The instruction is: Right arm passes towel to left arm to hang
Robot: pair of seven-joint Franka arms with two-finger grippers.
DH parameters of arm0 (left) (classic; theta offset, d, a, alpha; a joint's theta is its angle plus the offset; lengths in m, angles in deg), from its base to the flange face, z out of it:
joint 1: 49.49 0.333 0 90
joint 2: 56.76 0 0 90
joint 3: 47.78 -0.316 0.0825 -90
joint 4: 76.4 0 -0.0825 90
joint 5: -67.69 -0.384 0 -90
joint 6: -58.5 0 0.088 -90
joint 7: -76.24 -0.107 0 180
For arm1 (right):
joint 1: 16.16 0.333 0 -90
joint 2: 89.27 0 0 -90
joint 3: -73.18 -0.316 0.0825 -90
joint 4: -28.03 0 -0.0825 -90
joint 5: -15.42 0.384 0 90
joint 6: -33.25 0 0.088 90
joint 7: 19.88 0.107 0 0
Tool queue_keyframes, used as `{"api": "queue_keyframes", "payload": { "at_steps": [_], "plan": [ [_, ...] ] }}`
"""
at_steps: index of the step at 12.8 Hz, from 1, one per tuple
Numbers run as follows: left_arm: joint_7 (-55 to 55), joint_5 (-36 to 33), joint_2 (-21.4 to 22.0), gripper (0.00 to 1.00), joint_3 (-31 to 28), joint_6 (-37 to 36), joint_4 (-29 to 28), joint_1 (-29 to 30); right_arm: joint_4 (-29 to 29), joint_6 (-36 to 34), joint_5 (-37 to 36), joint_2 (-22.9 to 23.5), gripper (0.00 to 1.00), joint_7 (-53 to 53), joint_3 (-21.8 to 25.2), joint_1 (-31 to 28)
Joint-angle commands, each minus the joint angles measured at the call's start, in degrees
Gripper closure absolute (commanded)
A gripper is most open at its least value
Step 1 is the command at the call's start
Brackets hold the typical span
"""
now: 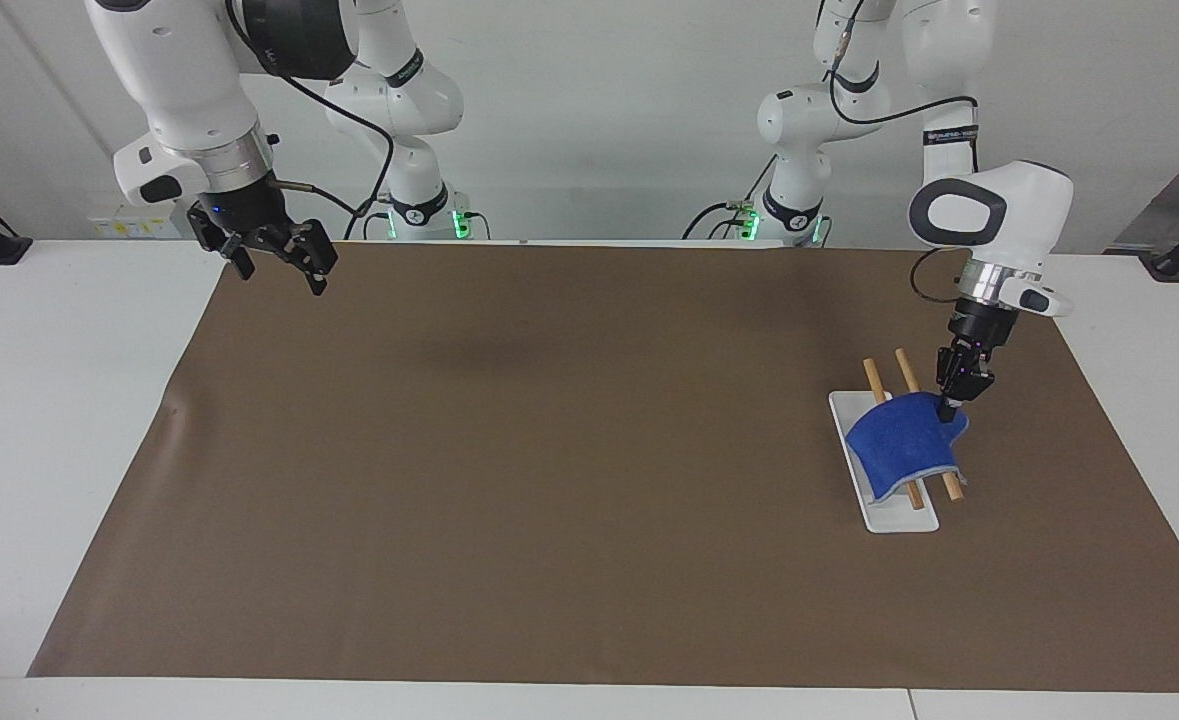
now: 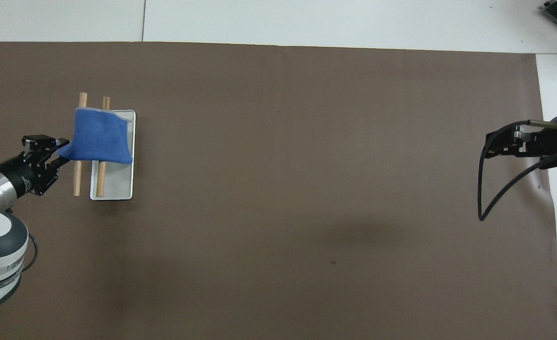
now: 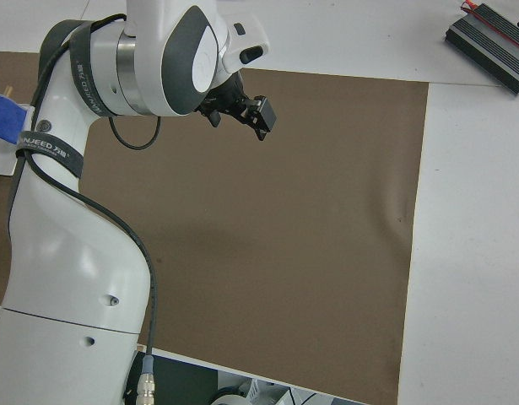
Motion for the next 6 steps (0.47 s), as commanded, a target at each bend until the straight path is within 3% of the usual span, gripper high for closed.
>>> {"api": "queue_keyframes", "payload": {
  "at_steps": [1, 6],
  "plan": [
    [-5.2, -0.6, 0.5, 0.49, -0.2, 0.5, -1.2, 0.5, -1.6, -0.2, 1.0, -1.4, 0.00, -1.2, 0.6, -0.1],
    [-15.3, -0.7, 1.2, 0.51, -0.3, -1.9, -2.1, 3.0, -2.0, -0.1, 1.0, -1.6, 0.00, -1.4, 0.5, -0.1]
  ]
}}
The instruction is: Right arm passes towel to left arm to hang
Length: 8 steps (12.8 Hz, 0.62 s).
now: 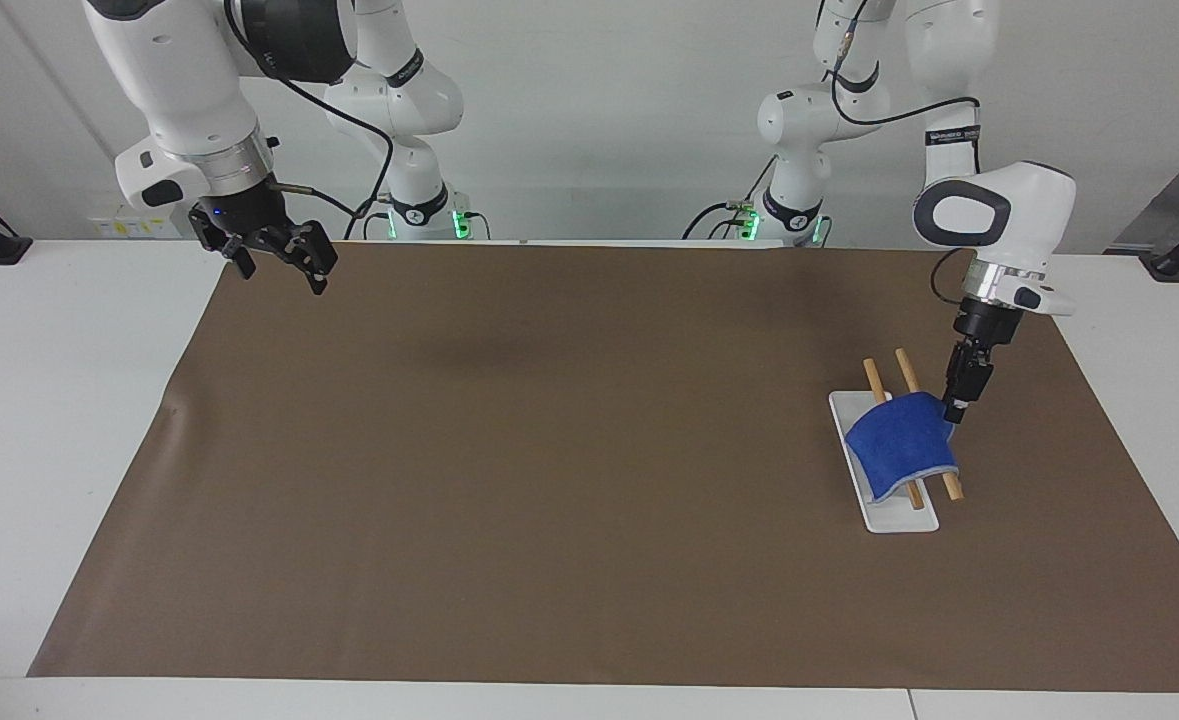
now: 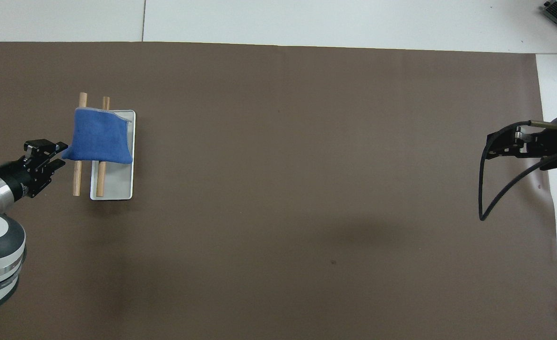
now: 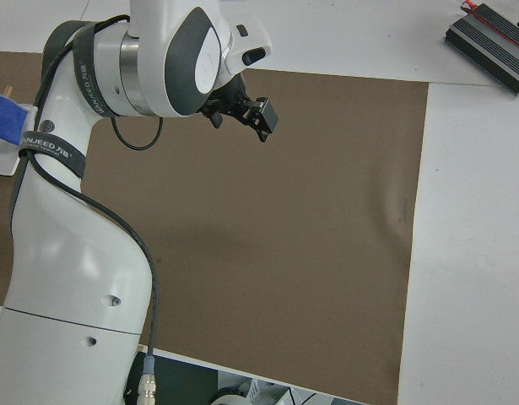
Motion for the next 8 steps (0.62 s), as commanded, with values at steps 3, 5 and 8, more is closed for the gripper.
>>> {"api": "queue_keyframes", "payload": {
  "at_steps": [3, 5, 8],
  "plan": [
    [-11.8, -0.7, 1.7, 0.52, 0.0, -4.4, -1.8, 4.1, -1.7, -0.2, 2.4, -1.6, 0.00, -4.3, 0.3, -0.1],
    [-16.6, -0.7, 2.0, 0.53, -0.1, -4.5, -2.5, 4.6, -1.7, -0.2, 2.8, -1.6, 0.00, -6.6, 0.3, -0.1],
    [-23.0, -0.8, 1.9, 0.54, -0.1, -4.4, -2.4, 4.7, -1.8, 0.3, 2.8, -1.6, 0.00, -9.0, 0.3, -0.1]
  ]
}}
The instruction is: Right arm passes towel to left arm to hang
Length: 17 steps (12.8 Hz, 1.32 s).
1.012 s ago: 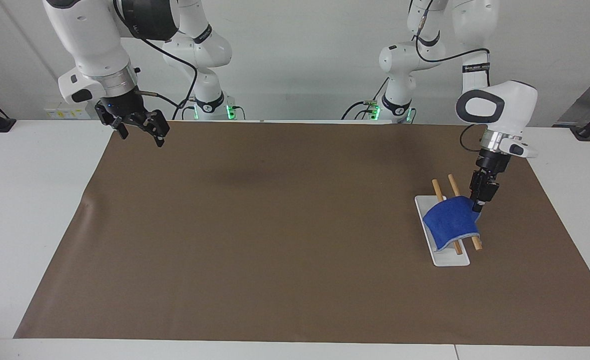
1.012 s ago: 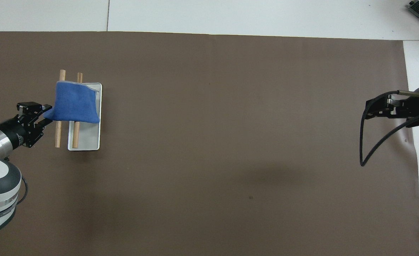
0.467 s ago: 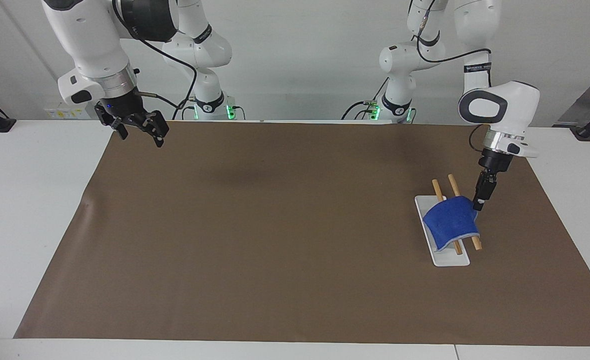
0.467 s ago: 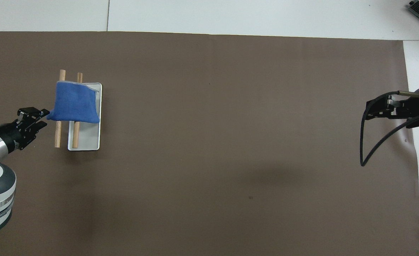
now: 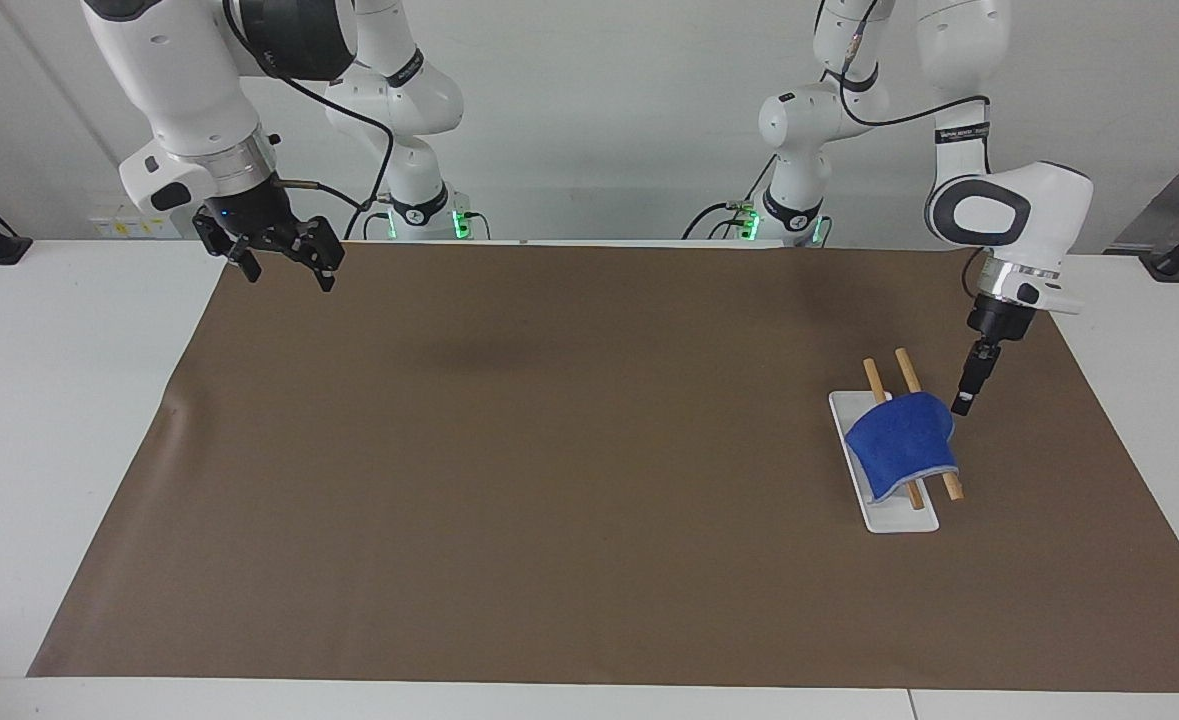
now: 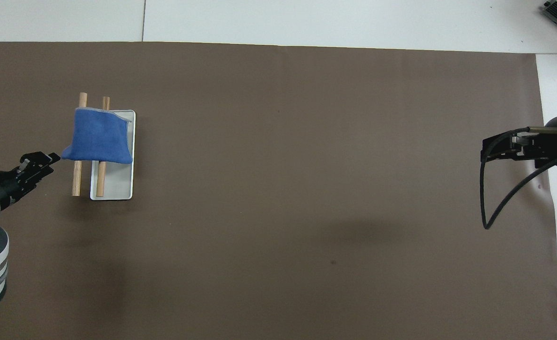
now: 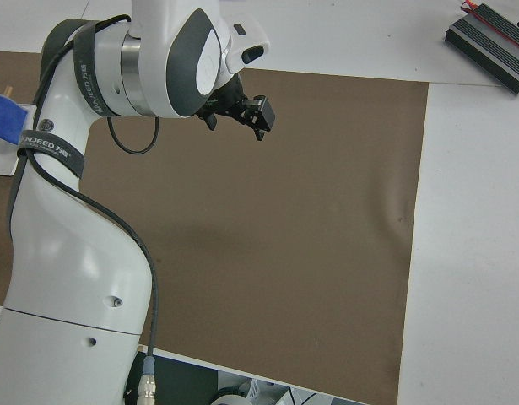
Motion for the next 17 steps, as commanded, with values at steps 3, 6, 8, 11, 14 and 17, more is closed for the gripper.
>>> {"api": "queue_keyframes", "payload": {
  "at_steps": [3, 6, 8, 11, 14, 17],
  "plan": [
    [-5.0, -10.7, 0.9, 0.56, 0.1, -2.1, 0.8, 0.8, -1.7, 0.3, 1.1, -1.5, 0.00, -2.0, 0.4, -0.2],
    [-4.9, -16.8, 0.5, 0.56, 0.1, -8.5, 4.2, 2.8, -1.7, 0.2, 1.0, -1.5, 0.00, -2.1, 0.3, -0.1],
    [-4.8, -23.1, -0.5, 0.56, 0.1, -15.1, 8.0, 4.2, -1.7, 0.2, 1.1, -1.5, 0.00, -2.1, 0.3, -0.1],
    [-2.2, -33.7, -3.4, 0.56, 0.1, -30.2, 18.8, 5.6, -1.7, 0.2, 1.0, -1.5, 0.00, -2.1, 0.3, -0.1],
    [8.4, -45.6, -6.6, 0.56, 0.5, -42.5, 30.7, 3.5, -1.7, 0.2, 1.1, -1.5, 0.00, -2.1, 0.3, -0.1],
    [10.4, -49.6, -6.6, 0.56, 0.6, -51.4, 36.7, 0.5, -1.7, 0.2, 1.0, -1.5, 0.00, -2.0, 0.3, -0.1]
  ]
}}
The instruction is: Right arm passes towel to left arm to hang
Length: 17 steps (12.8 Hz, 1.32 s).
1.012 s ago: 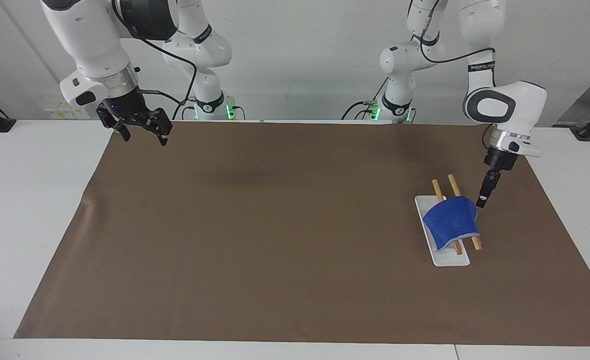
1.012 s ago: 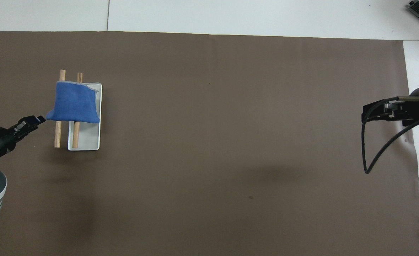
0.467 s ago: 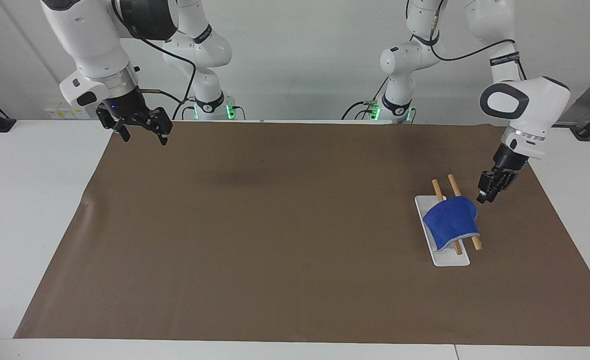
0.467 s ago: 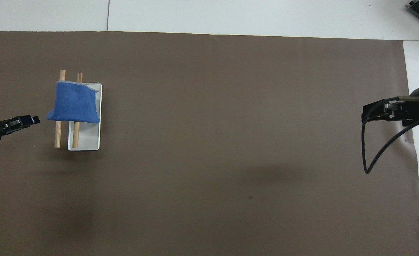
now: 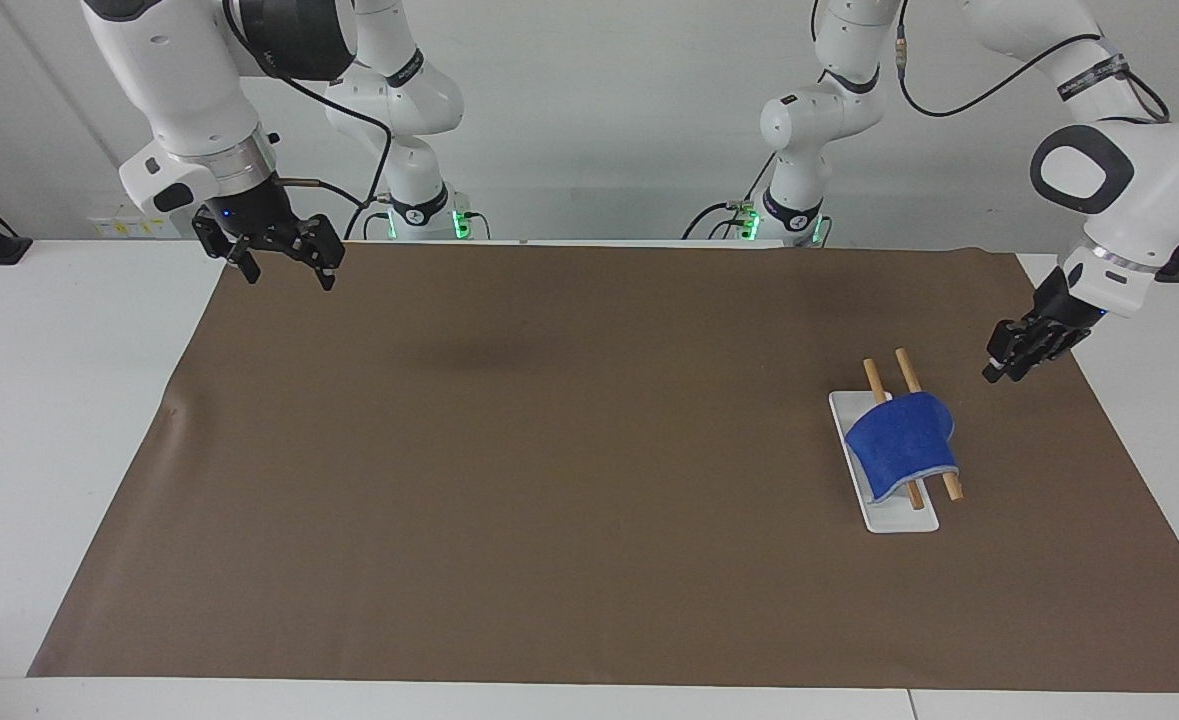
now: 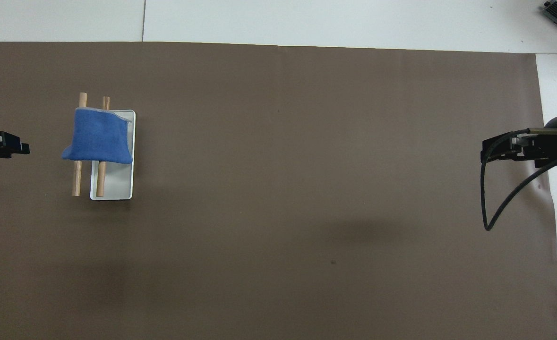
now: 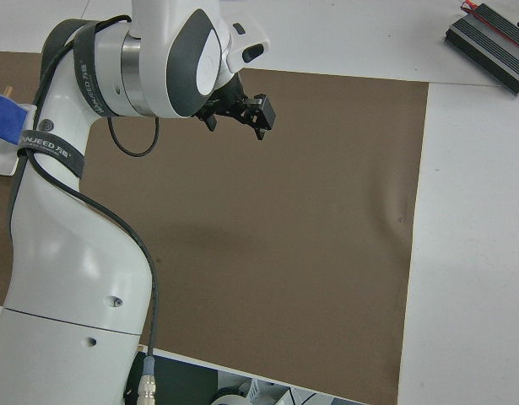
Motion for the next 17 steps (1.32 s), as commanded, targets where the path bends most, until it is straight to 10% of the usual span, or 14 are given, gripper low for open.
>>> {"api": "queue_keyframes", "payload": {
  "at_steps": [1, 17],
  "plan": [
    [1.8, -4.8, -1.7, 0.56, -0.3, -9.8, 7.7, -2.7, -1.6, 0.2, 1.1, -1.5, 0.00, -1.3, 0.3, -0.1],
    [8.0, -10.1, 0.4, 0.48, 0.0, -15.3, 7.8, -14.0, -1.6, 0.1, 1.0, -1.5, 0.00, -1.4, 0.3, -0.1]
  ]
}}
